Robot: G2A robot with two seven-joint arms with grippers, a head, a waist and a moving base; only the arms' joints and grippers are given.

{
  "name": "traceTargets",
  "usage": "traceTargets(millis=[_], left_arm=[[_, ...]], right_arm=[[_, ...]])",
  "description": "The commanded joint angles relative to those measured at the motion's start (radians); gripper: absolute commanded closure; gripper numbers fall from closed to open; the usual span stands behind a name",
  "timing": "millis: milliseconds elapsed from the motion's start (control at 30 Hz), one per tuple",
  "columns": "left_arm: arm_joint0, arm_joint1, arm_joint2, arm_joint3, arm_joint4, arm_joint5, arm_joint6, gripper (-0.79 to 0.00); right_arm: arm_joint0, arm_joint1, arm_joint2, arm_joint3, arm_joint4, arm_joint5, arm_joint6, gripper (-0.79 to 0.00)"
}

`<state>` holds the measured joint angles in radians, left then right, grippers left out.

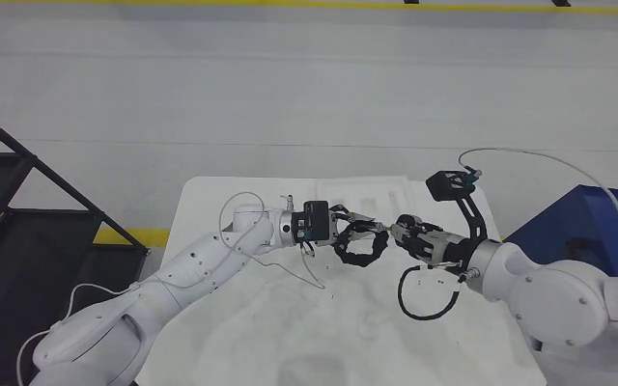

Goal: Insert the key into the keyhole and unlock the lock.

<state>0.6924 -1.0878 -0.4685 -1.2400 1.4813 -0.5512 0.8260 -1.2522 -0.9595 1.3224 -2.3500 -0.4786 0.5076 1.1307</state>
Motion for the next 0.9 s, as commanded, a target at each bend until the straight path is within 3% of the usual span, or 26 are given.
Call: traceTargets(millis=[0,867], left_arm=[[0.003,-0.002,-0.005,0.001,0.005,-0.003,0.004,0.000],[0.033,-0.031,-0.072,0.012,0.069,-0.058,0.023,0.000]], right_arm=[[0.001,0.000,-0.002,0.000,-0.001,0.003,0.000,0.000],[0.023,0.004,-0.024,0.000,-0.036,0.029,0.019,0.000]])
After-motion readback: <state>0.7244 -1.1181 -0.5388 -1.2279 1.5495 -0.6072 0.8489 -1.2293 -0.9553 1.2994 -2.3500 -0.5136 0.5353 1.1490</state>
